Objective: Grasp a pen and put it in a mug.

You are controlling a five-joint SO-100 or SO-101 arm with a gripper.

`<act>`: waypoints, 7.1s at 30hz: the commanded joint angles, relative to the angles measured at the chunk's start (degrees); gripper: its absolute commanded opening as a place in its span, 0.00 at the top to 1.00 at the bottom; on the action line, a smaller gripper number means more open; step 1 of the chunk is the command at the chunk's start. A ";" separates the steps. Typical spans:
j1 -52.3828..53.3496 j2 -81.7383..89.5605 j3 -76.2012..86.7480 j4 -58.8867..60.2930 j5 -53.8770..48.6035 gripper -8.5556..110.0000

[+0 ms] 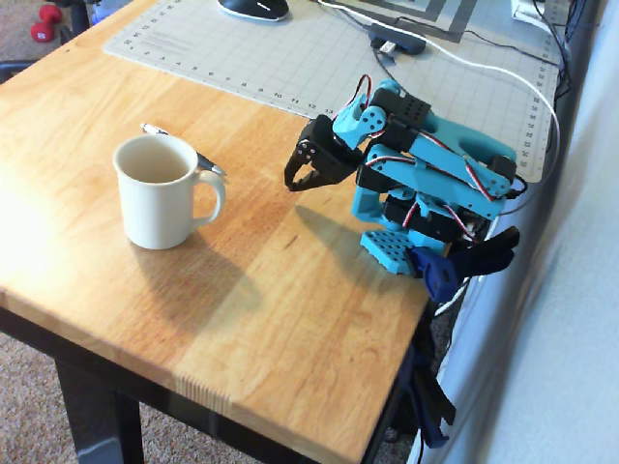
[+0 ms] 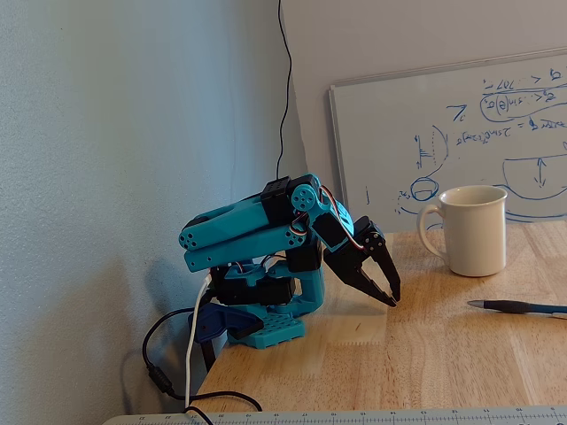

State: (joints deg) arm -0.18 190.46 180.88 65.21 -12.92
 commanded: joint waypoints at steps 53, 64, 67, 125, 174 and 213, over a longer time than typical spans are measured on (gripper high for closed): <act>0.00 -58.80 -28.39 -53.44 77.52 0.78; 0.53 -86.40 -45.70 -54.05 90.70 0.78; 0.35 -91.49 -47.20 -54.05 92.37 0.78; -3.87 -67.76 -47.90 -54.05 28.12 0.91; -17.67 -39.64 -41.75 -46.93 -64.78 0.91; -18.37 -31.03 -26.46 -40.96 -58.97 0.61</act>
State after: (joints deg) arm -19.51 156.36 155.48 24.26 -83.76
